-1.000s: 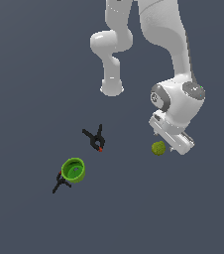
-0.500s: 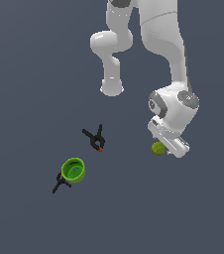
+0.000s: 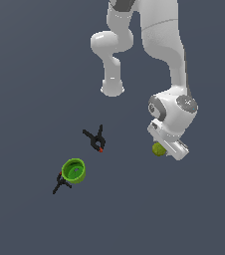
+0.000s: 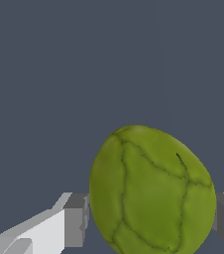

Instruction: Pick up a designated object from a clutter of objects.

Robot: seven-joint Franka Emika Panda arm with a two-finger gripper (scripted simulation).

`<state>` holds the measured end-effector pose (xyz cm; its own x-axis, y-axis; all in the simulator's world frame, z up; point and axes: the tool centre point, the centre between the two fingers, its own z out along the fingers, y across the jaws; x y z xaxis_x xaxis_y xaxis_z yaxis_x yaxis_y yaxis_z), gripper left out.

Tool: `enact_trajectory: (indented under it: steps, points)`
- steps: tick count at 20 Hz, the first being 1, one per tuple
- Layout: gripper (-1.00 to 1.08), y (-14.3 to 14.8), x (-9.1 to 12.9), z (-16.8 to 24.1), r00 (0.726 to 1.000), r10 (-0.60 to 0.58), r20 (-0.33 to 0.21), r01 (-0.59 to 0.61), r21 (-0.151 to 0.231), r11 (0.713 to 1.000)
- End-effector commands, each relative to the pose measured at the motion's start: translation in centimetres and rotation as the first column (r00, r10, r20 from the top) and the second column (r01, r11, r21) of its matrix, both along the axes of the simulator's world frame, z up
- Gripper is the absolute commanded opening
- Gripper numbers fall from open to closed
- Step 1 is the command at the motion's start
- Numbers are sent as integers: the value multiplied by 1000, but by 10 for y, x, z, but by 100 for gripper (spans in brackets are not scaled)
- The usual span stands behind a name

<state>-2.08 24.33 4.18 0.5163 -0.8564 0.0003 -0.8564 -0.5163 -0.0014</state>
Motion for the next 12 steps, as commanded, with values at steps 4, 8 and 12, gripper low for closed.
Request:
enact_trajectory:
  steps: [4, 8, 12]
  points:
    - [-100, 0, -1, -1, 1000, 0, -1, 0, -1, 1000]
    - [-100, 0, 0, 0, 1000, 0, 0, 0, 0, 1000]
    - [-100, -3, 3, 8, 1000, 0, 0, 0, 0, 1000]
